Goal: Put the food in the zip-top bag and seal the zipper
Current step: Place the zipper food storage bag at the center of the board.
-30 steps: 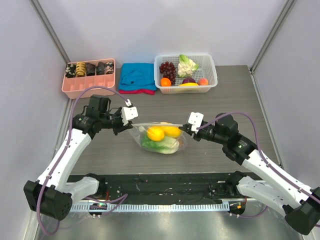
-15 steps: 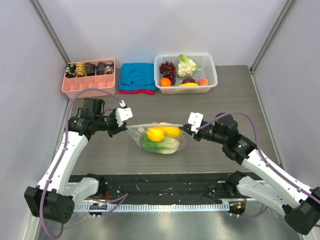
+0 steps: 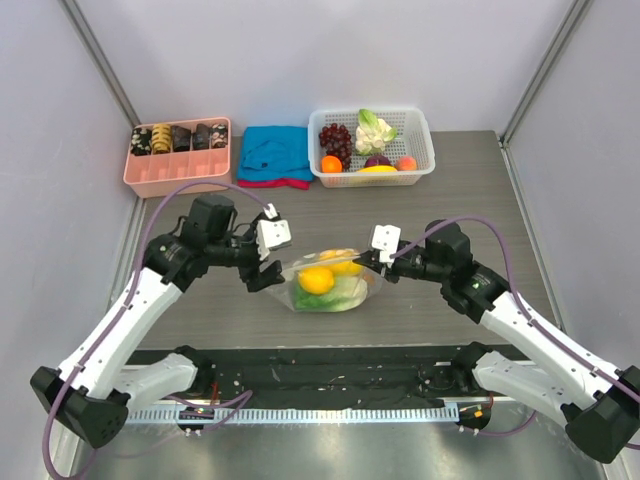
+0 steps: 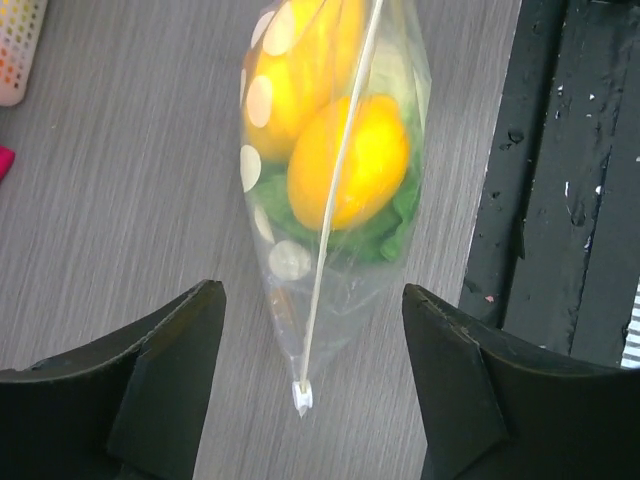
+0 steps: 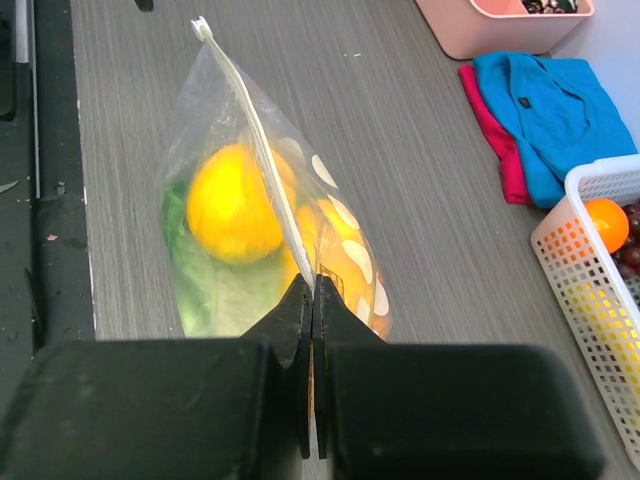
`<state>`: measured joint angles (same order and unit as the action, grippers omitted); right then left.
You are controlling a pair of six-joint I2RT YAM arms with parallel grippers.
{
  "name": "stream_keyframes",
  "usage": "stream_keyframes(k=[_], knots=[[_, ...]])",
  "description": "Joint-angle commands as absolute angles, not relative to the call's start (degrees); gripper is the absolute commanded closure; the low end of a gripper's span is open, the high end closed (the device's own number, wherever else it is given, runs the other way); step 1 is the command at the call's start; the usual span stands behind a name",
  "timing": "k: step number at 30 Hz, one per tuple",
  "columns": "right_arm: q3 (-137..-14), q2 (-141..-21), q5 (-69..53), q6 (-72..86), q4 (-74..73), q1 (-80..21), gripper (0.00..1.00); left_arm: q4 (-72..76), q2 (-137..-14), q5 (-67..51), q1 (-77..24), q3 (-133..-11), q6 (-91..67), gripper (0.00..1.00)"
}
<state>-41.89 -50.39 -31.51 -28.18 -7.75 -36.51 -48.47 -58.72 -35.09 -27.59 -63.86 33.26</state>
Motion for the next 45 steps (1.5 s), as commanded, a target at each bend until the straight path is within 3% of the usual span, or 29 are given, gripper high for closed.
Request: stream_keyframes(k=[1, 10, 13, 18, 19, 22, 23, 25, 26, 29, 34, 40, 45], knots=[[-44.5, -49.0, -34.1, -29.9, -7.0, -36.7, 0.99, -43.1, -60.6, -31.2, -31.0, -63.6, 29.8, 0.24], [-44.1, -48.0, -34.6, -30.0, -7.8, -36.7, 0.99, -38.2, -67.1, -29.4, -36.3, -62.8, 29.6, 0.26], [-44.2, -48.0, -35.1, -31.2, -9.0, -36.8, 0.99, -37.9, -68.7, -29.4, -37.7, -62.9, 28.8, 0.35], [-44.4, -47.4, -35.0, -31.5, -9.9, -36.8, 0.99, -37.6, -69.4, -30.1, -39.3, -63.5, 27.1, 0.67], [-44.3, -47.4, -35.1, -31.4, -10.0, -36.9, 0.99, -37.6, -69.4, -30.5, -39.4, -63.6, 26.5, 0.78], [-44.3, -47.0, -35.2, -28.0, -10.0, -36.9, 0.99, -35.8, -69.8, -30.1, -39.3, -64.6, 22.5, 1.00], [-45.3, -47.1, -35.1, -25.2, -10.2, -37.0, 0.88, -34.9, -70.5, -28.6, -39.1, -65.2, 20.9, 1.00], [-46.6, -47.4, -34.1, -17.3, -11.2, -36.9, 0.55, -35.0, -72.0, -28.7, -38.1, -67.2, 19.5, 1.00], [-47.6, -47.3, -32.8, -15.1, -11.5, -36.9, 0.27, -35.2, -74.4, -27.8, -37.9, -70.5, 19.5, 1.00], [-49.3, -46.6, -24.3, -4.3, -11.6, -36.9, 0.01, -36.8, -80.1, -26.1, -37.6, -78.9, 20.9, 1.00], [-51.4, -42.6, -17.4, 8.9, -10.5, -36.8, 0.00, -41.0, -89.1, -21.6, -37.4, -92.7, 27.3, 1.00], [-54.5, -42.4, -13.6, 15.4, -11.5, -30.2, 0.00, -41.7, -94.9, -20.0, -37.4, -97.9, 29.6, 1.00], [-52.6, -42.0, -11.0, 14.9, -11.5, -29.0, 0.00, -40.5, -94.3, -21.5, -38.7, -90.1, 23.3, 1.00]])
